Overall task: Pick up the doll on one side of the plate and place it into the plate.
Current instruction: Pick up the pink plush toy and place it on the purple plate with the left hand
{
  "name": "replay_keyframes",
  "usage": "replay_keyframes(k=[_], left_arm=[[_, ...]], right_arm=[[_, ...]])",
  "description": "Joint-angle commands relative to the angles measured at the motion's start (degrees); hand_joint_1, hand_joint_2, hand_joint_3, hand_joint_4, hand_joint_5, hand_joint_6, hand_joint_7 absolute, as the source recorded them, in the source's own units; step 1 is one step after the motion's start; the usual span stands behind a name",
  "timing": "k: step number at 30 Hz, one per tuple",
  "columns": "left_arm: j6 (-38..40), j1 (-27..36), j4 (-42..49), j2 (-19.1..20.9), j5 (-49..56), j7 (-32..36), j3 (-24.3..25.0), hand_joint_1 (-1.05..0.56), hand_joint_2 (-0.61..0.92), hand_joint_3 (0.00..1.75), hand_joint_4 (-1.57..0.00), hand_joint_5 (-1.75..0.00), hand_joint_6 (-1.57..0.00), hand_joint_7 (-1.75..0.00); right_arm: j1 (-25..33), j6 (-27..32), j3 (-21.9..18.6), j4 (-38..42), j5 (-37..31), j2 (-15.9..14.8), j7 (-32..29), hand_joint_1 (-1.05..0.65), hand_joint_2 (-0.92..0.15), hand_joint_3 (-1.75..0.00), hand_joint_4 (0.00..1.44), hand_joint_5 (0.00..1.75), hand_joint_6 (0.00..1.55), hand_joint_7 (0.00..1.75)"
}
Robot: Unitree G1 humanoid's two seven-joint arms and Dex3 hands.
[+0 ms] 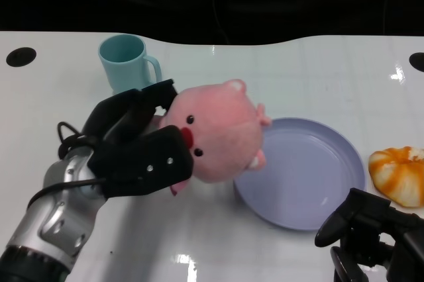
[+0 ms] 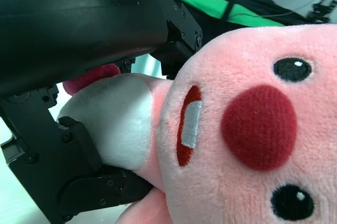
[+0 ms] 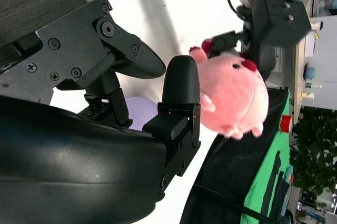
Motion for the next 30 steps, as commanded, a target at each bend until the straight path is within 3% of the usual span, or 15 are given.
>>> replay_keyframes(k=[1, 16, 22, 24, 26, 30], left_arm=[[1.1, -3.5, 1.1, -1.7, 1.5, -0.7, -1.6, -0.18, 0.38, 1.39, -0.99, -1.75, -0.82, -1.75], [5.2, -11.5, 9.3, -12.8, 4.0, 0.0, -7.8, -0.21, 0.4, 1.31, -0.99, -1.75, -0.79, -1.75], [6.0, -15.2, 15.6, -17.1, 6.4, 1.8, -10.4, -0.22, 0.49, 1.16, -0.96, -1.75, -0.7, -1.75], [6.1, -16.9, 18.6, -18.6, 7.4, 2.9, -11.3, -0.25, 0.56, 1.0, -0.94, -1.75, -0.7, -1.45], [6.4, -18.3, 21.3, -19.9, 7.7, 3.5, -11.6, -0.27, 0.62, 0.88, -0.93, -1.75, -0.73, -1.32], [6.2, -20.4, 25.8, -21.4, 7.4, 3.4, -11.4, -0.23, 0.67, 0.8, -0.91, -1.75, -0.73, -1.4]], right_arm=[[0.0, -0.4, 0.2, 0.3, -0.5, -0.4, -0.2, -0.21, -0.54, -1.17, 0.66, 1.75, 0.51, 1.47], [0.6, 0.2, 2.1, -1.0, -2.0, -0.1, -1.0, -0.21, -0.53, -1.18, 0.66, 1.75, 0.52, 1.48], [1.0, 0.5, 2.8, -1.8, -2.1, 0.0, -1.5, -0.21, -0.53, -1.17, 0.66, 1.75, 0.52, 1.48], [1.0, 1.0, 3.1, -2.1, -2.2, 0.1, -1.8, -0.21, -0.53, -1.18, 0.67, 1.75, 0.52, 1.48], [0.9, 1.3, 3.2, -2.3, -2.3, 0.0, -1.9, -0.22, -0.53, -1.17, 0.67, 1.75, 0.52, 1.48], [0.7, 1.6, 3.5, -2.4, -2.2, 0.1, -2.1, -0.22, -0.52, -1.17, 0.67, 1.75, 0.53, 1.49]])
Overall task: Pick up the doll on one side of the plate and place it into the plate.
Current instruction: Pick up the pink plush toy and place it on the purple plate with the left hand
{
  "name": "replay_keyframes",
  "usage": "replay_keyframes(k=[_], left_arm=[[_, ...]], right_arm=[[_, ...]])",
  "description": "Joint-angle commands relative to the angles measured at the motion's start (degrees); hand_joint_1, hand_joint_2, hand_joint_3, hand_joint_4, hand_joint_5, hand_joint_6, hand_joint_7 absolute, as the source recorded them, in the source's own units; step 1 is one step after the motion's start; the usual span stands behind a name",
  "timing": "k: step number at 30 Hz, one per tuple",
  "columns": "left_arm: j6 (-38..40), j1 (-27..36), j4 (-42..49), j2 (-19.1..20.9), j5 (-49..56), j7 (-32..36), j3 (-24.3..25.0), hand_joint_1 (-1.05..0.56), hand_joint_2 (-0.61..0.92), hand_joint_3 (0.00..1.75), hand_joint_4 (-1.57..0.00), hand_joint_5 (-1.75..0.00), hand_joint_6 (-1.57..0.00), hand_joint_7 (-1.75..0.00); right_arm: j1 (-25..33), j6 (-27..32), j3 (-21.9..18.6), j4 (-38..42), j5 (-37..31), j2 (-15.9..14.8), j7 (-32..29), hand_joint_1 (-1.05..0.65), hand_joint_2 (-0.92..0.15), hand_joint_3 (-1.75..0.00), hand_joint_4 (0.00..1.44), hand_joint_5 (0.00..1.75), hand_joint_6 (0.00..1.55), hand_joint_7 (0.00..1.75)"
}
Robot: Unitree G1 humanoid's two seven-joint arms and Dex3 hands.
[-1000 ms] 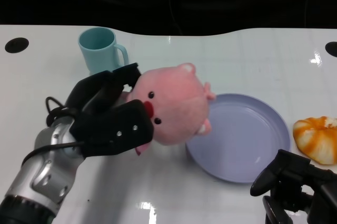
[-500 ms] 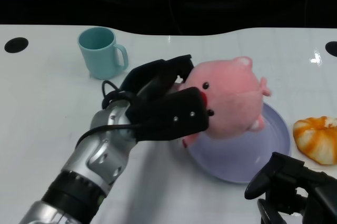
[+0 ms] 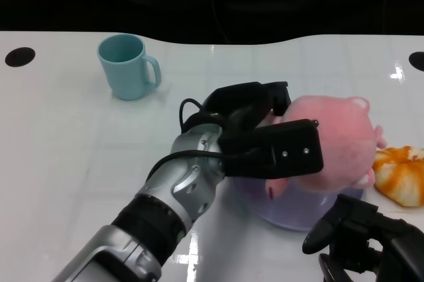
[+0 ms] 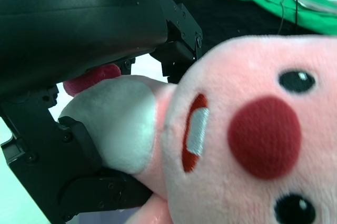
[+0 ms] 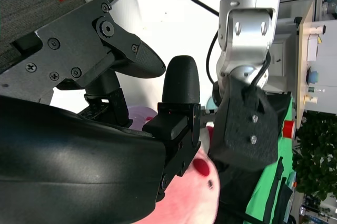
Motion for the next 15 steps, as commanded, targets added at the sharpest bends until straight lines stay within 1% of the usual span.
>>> replay_keyframes(k=[1, 3, 4, 5, 6, 7, 9, 10, 11, 12, 13, 14, 15], left_arm=[[-0.4, -3.1, 3.4, -0.6, -0.3, 0.8, 0.1, -0.23, 0.66, 0.83, -0.91, -1.75, -0.72, -1.46], [-0.4, -4.0, 5.3, -1.2, -0.4, 0.6, 0.1, -0.2, 0.61, 0.86, -0.9, -1.75, -0.7, -1.63], [-0.3, -4.3, 6.0, -1.5, -0.6, 0.3, 0.2, -0.24, 0.61, 0.66, -0.88, -1.75, -0.77, -1.27], [-0.1, -4.7, 6.7, -1.7, -0.8, -0.2, 0.3, -0.27, 0.66, 0.47, -0.86, -1.75, -0.86, -0.99], [0.0, -4.9, 7.2, -1.9, -1.0, -0.5, 0.4, -0.32, 0.75, 0.26, -0.8, -1.75, -0.95, -0.64], [0.5, -5.2, 7.4, -2.0, -1.1, -1.1, 0.4, -0.33, 0.78, 0.17, -0.78, -1.75, -0.99, -0.51], [0.1, -5.3, 7.4, -2.0, -1.5, -2.3, 0.2, -0.33, 0.85, 0.11, -0.74, -1.71, -0.88, -0.27], [-0.1, -5.2, 6.9, -1.5, -1.8, -4.1, 0.0, -0.41, 0.88, 0.11, -0.52, -1.5, -0.74, -0.15], [-0.2, -5.1, 6.5, -1.2, -2.0, -5.4, -0.2, -0.49, 0.9, 0.15, -0.38, -1.12, -0.61, -0.08], [-0.2, -5.1, 6.1, -0.9, -2.1, -6.2, -0.4, -0.54, 0.91, 0.17, -0.31, -0.85, -0.53, -0.03], [-0.2, -5.2, 5.6, -0.3, -1.5, -7.7, -1.2, -0.59, 0.92, 0.2, -0.24, -0.71, -0.45, -0.02], [-0.3, -5.2, 5.1, 0.4, -0.7, -8.7, -2.1, -0.68, 0.92, 0.25, -0.12, -0.57, -0.33, -0.01], [-0.5, -5.3, 4.6, 1.1, 0.2, -9.4, -3.1, -0.75, 0.92, 0.29, -0.06, -0.45, -0.24, -0.01]], right_arm=[[0.0, 0.3, 0.2, -0.8, -0.2, -0.2, -0.4, -0.22, -0.52, -1.17, 0.67, 1.75, 0.53, 1.49], [0.1, 0.1, 0.2, -0.9, -0.4, -0.2, -0.5, -0.22, -0.52, -1.17, 0.68, 1.75, 0.53, 1.49], [0.1, 0.0, 0.2, -0.9, -0.4, -0.2, -0.6, -0.22, -0.52, -1.18, 0.68, 1.75, 0.53, 1.49], [0.1, 0.1, 0.2, -0.9, -0.2, -0.2, -0.5, -0.22, -0.52, -1.18, 0.68, 1.75, 0.53, 1.49], [0.1, 0.1, 0.1, -0.9, -0.1, -0.2, -0.5, -0.22, -0.52, -1.18, 0.67, 1.75, 0.53, 1.49], [0.1, 0.2, 0.1, -0.9, 0.0, -0.2, -0.4, -0.22, -0.52, -1.18, 0.67, 1.75, 0.53, 1.49], [0.1, 0.1, -0.1, -0.8, 0.2, -0.3, -0.3, -0.22, -0.52, -1.18, 0.67, 1.75, 0.53, 1.49], [0.1, -0.1, -0.2, -0.6, 0.2, -0.4, -0.2, -0.22, -0.52, -1.18, 0.67, 1.75, 0.53, 1.49], [0.1, -0.3, -0.2, -0.5, 0.2, -0.4, -0.1, -0.22, -0.52, -1.18, 0.67, 1.75, 0.53, 1.49], [0.1, -0.4, -0.2, -0.5, 0.2, -0.4, -0.1, -0.22, -0.52, -1.18, 0.67, 1.75, 0.53, 1.49], [0.1, -0.5, -0.3, -0.4, 0.2, -0.5, 0.0, -0.22, -0.52, -1.18, 0.67, 1.75, 0.53, 1.49], [0.1, -0.6, -0.4, -0.3, 0.2, -0.5, 0.1, -0.22, -0.52, -1.18, 0.67, 1.75, 0.53, 1.49], [0.1, -0.6, -0.5, -0.2, 0.2, -0.5, 0.2, -0.22, -0.52, -1.18, 0.67, 1.75, 0.53, 1.49]])
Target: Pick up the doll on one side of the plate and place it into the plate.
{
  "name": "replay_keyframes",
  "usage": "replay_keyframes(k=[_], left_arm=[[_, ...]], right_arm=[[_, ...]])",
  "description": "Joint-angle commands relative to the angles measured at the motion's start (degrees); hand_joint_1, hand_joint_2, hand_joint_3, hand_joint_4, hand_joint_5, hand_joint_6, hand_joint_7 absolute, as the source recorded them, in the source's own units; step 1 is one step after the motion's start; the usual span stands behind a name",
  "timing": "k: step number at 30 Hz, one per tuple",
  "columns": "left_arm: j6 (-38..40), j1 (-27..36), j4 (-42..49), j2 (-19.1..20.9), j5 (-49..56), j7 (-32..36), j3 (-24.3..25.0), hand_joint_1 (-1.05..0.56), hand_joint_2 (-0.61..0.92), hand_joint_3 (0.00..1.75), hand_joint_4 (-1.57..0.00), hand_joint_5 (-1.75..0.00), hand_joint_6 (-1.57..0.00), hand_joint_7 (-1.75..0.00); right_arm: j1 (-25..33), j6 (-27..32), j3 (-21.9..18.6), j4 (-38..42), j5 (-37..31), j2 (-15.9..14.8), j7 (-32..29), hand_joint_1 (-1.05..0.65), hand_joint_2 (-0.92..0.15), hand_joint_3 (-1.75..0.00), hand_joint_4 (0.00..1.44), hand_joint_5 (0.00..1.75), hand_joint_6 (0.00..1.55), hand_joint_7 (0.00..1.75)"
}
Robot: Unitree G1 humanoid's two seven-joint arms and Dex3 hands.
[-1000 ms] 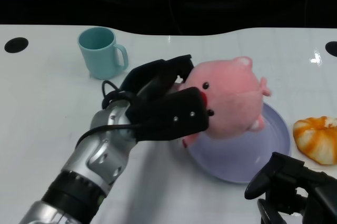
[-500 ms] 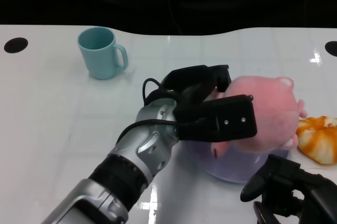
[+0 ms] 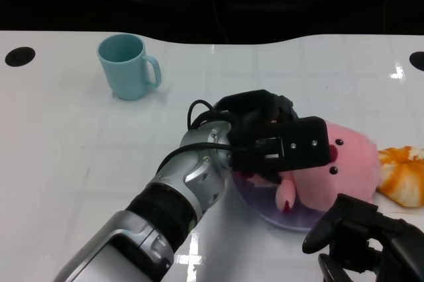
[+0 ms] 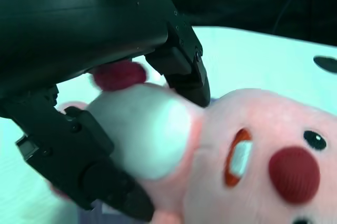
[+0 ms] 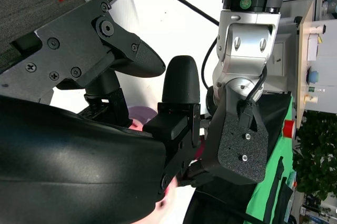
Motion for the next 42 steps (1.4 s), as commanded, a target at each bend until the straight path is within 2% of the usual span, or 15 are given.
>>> replay_keyframes(k=[1, 5, 7, 18, 23, 26, 29, 39, 40, 42], left_arm=[[-0.8, -1.6, -2.4, 2.4, 2.5, -2.9, -2.9, -0.84, 0.92, 0.35, -0.02, -0.31, -0.16, -0.01], [-1.1, -1.2, -3.9, 3.9, 3.9, -4.0, -4.6, -0.99, 0.92, 0.48, 0.0, -0.05, -0.04, -0.01], [-1.3, -0.8, -4.9, 4.7, 4.3, -4.3, -5.0, -1.04, 0.92, 0.54, 0.0, -0.01, -0.01, 0.0], [-0.8, 4.9, -16.9, 10.5, 4.4, -5.7, -4.5, -1.05, 0.92, 0.56, 0.0, 0.0, -0.01, -0.01], [-0.2, 5.6, -18.8, 11.1, 4.5, -6.4, -4.6, -1.05, 0.92, 0.56, 0.0, 0.0, -0.01, 0.0], [-1.7, 11.9, -31.3, 16.0, 1.2, -8.5, -0.6, -1.02, 0.92, 0.55, -0.01, 0.0, -0.02, -0.01], [-2.5, 15.4, -37.6, 17.8, -1.5, -10.0, 2.0, -0.98, 0.92, 0.52, -0.03, -0.02, -0.05, -0.02], [-6.3, 26.2, -51.3, 21.6, -15.3, -13.4, 11.9, -0.8, 0.92, 0.42, -0.21, -0.18, -0.21, -0.1], [-6.4, 27.2, -52.3, 21.8, -16.1, -13.4, 12.5, -0.79, 0.92, 0.4, -0.19, -0.3, -0.23, -0.1], [-7.4, 29.5, -53.9, 21.7, -18.4, -13.1, 14.1, -0.74, 0.92, 0.35, -0.1, -0.63, -0.3, -0.09]], right_arm=[[0.1, -0.6, -0.5, -0.2, 0.2, -0.6, 0.3, -0.22, -0.52, -1.18, 0.67, 1.75, 0.53, 1.49], [0.0, -0.4, -0.7, 0.0, 0.1, -0.7, 0.4, -0.22, -0.52, -1.17, 0.66, 1.75, 0.53, 1.48], [0.1, -0.6, -0.8, 0.2, 0.3, -0.5, 0.5, -0.22, -0.52, -1.17, 0.66, 1.75, 0.53, 1.48], [0.2, -1.7, -2.0, 1.1, 0.7, -0.6, 1.1, -0.23, -0.54, -1.14, 0.66, 1.75, 0.53, 1.46], [0.2, -1.6, -2.1, 1.1, 0.7, -0.5, 1.3, -0.24, -0.54, -1.13, 0.66, 1.75, 0.53, 1.46], [0.0, -2.6, -3.0, 2.2, 1.1, -0.8, 1.9, -0.23, -0.54, -1.13, 0.65, 1.75, 0.53, 1.45], [0.0, -2.6, -3.3, 2.3, 1.4, -0.7, 2.3, -0.23, -0.54, -1.13, 0.65, 1.75, 0.53, 1.45], [-0.4, -2.7, -3.8, 2.8, 2.2, -0.7, 2.6, -0.21, -0.55, -1.13, 0.65, 1.75, 0.52, 1.45], [-0.4, -2.8, -3.8, 2.9, 2.1, -0.7, 2.6, -0.21, -0.55, -1.13, 0.65, 1.75, 0.52, 1.45], [-0.4, -2.8, -3.8, 3.0, 1.9, -0.9, 2.6, -0.21, -0.55, -1.12, 0.65, 1.75, 0.52, 1.45]])
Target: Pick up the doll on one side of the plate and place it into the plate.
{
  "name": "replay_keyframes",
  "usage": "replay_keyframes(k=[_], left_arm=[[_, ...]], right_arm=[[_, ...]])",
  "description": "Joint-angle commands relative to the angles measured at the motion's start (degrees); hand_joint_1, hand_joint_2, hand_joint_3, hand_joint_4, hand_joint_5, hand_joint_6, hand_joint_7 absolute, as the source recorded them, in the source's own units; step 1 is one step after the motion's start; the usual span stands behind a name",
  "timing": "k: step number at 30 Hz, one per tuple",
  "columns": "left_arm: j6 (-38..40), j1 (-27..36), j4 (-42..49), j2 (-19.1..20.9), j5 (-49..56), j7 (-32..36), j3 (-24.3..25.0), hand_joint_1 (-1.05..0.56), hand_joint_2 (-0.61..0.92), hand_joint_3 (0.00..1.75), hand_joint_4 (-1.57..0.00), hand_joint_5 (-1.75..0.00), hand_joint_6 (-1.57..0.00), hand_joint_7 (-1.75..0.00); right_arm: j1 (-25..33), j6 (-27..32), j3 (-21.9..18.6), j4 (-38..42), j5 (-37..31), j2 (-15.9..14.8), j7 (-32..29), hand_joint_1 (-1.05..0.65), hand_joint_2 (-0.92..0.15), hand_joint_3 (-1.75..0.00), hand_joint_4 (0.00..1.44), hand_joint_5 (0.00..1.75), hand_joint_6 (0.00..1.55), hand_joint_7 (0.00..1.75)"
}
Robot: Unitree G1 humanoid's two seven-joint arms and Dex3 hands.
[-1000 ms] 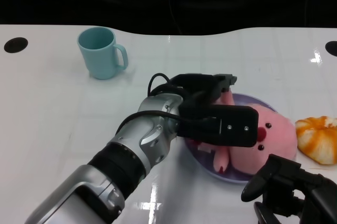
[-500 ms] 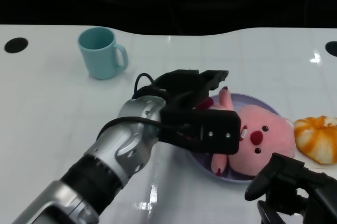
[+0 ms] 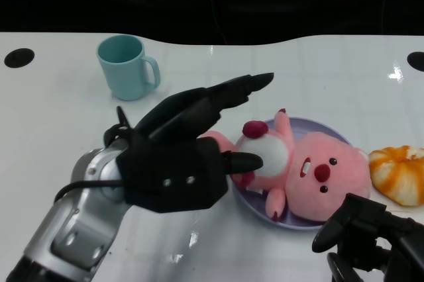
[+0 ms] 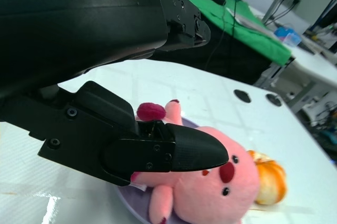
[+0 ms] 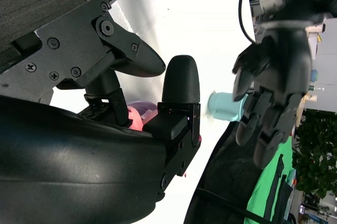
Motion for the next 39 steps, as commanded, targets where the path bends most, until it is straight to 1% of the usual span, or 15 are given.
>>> replay_keyframes(k=[1, 2, 5, 7, 9, 10, 11, 12, 14, 15, 17, 23, 29, 33, 39], left_arm=[[-1.5, 3.1, -2.7, 0.9, -3.1, -0.3, 2.6, -0.73, 0.92, 0.33, -0.09, -0.69, -0.32, -0.1], [-2.0, 4.5, -3.4, 0.4, -4.8, 0.1, 3.6, -0.72, 0.92, 0.33, -0.09, -0.73, -0.33, -0.1], [-2.4, 8.2, -5.4, -1.7, -10.7, 0.7, 6.6, -0.55, 0.92, 0.2, -0.13, -0.93, -0.47, -0.15], [-3.5, 10.3, -6.0, -3.0, -13.8, 1.0, 8.1, -0.48, 0.92, 0.16, -0.17, -0.98, -0.53, -0.17], [-3.5, 13.0, -7.1, -4.4, -17.2, 1.3, 9.7, -0.31, 0.9, 0.13, -0.33, -1.09, -0.69, -0.27], [-3.4, 14.1, -7.6, -4.9, -18.3, 1.4, 10.3, -0.27, 0.88, 0.17, -0.4, -1.11, -0.72, -0.37], [-3.0, 15.2, -8.3, -5.4, -19.4, 1.6, 10.9, -0.24, 0.8, 0.32, -0.47, -1.12, -0.71, -0.51], [-2.8, 15.9, -8.8, -5.7, -20.1, 1.6, 11.3, -0.19, 0.64, 0.66, -0.55, -1.14, -0.7, -0.7], [-1.2, 18.2, -10.4, -6.7, -23.0, 1.3, 12.5, -0.13, 0.51, 0.98, -0.63, -1.2, -0.71, -0.91], [-0.4, 19.3, -11.3, -7.1, -24.2, 1.3, 13.0, -0.11, 0.49, 1.05, -0.65, -1.23, -0.71, -0.98], [1.2, 21.4, -13.0, -7.6, -25.9, 1.6, 13.8, -0.09, 0.48, 1.16, -0.7, -1.31, -0.72, -1.11], [5.3, 26.0, -17.7, -7.2, -27.1, 2.2, 14.3, -0.06, 0.47, 1.35, -0.81, -1.49, -0.75, -1.27], [16.0, 30.8, -24.5, -7.2, -31.7, 3.2, 15.1, -0.09, 0.48, 1.41, -0.82, -1.72, -0.74, -1.46], [23.0, 33.2, -28.4, -6.7, -35.3, 3.6, 15.9, -0.12, 0.47, 1.39, -0.85, -1.75, -0.71, -1.56], [33.7, 35.2, -33.0, -6.3, -41.3, 5.6, 18.0, -0.14, 0.44, 1.36, -0.87, -1.75, -0.71, -1.63]], right_arm=[[-0.1, -0.6, -0.9, 0.3, 0.2, -0.7, 0.1, -0.21, -0.55, -1.12, 0.65, 1.75, 0.52, 1.45], [-0.1, -0.7, -0.9, 0.4, 0.2, -0.7, 0.1, -0.21, -0.55, -1.12, 0.65, 1.75, 0.52, 1.45], [-0.4, -0.8, -0.8, 0.6, -0.1, -0.7, 0.0, -0.22, -0.56, -1.11, 0.65, 1.75, 0.52, 1.45], [-0.5, -0.7, -0.6, 0.7, -0.3, -0.7, -0.1, -0.22, -0.56, -1.11, 0.65, 1.75, 0.53, 1.45], [-0.6, -0.7, -0.4, 0.7, -0.4, -0.7, -0.2, -0.21, -0.56, -1.11, 0.65, 1.75, 0.53, 1.45], [-0.6, -0.7, -0.4, 0.7, -0.5, -0.7, -0.2, -0.21, -0.56, -1.11, 0.65, 1.75, 0.53, 1.45], [-0.7, -0.7, -0.3, 0.7, -0.5, -0.6, -0.2, -0.21, -0.56, -1.11, 0.65, 1.75, 0.53, 1.45], [-0.7, -0.7, -0.3, 0.7, -0.5, -0.6, -0.2, -0.21, -0.56, -1.11, 0.65, 1.75, 0.53, 1.45], [-0.7, -0.7, -0.3, 0.8, -0.6, -0.6, -0.2, -0.22, -0.56, -1.11, 0.65, 1.75, 0.53, 1.45], [-0.8, -0.7, -0.3, 0.8, -0.7, -0.6, -0.2, -0.22, -0.56, -1.11, 0.65, 1.75, 0.53, 1.45], [-0.8, -0.6, -0.3, 0.8, -0.7, -0.7, -0.1, -0.22, -0.56, -1.11, 0.65, 1.75, 0.53, 1.45], [-0.9, -0.4, -0.2, 0.7, -0.6, -0.6, -0.1, -0.21, -0.56, -1.12, 0.65, 1.75, 0.53, 1.45], [-0.8, -0.6, 0.0, 0.6, -0.7, -0.5, -0.2, -0.21, -0.56, -1.12, 0.65, 1.75, 0.53, 1.45], [-0.9, -0.7, -0.1, 0.8, -0.6, -0.5, 0.0, -0.22, -0.56, -1.12, 0.65, 1.75, 0.52, 1.45], [-1.0, -0.9, -0.4, 0.9, -0.3, -0.5, 0.0, -0.23, -0.56, -1.11, 0.65, 1.75, 0.52, 1.44]])
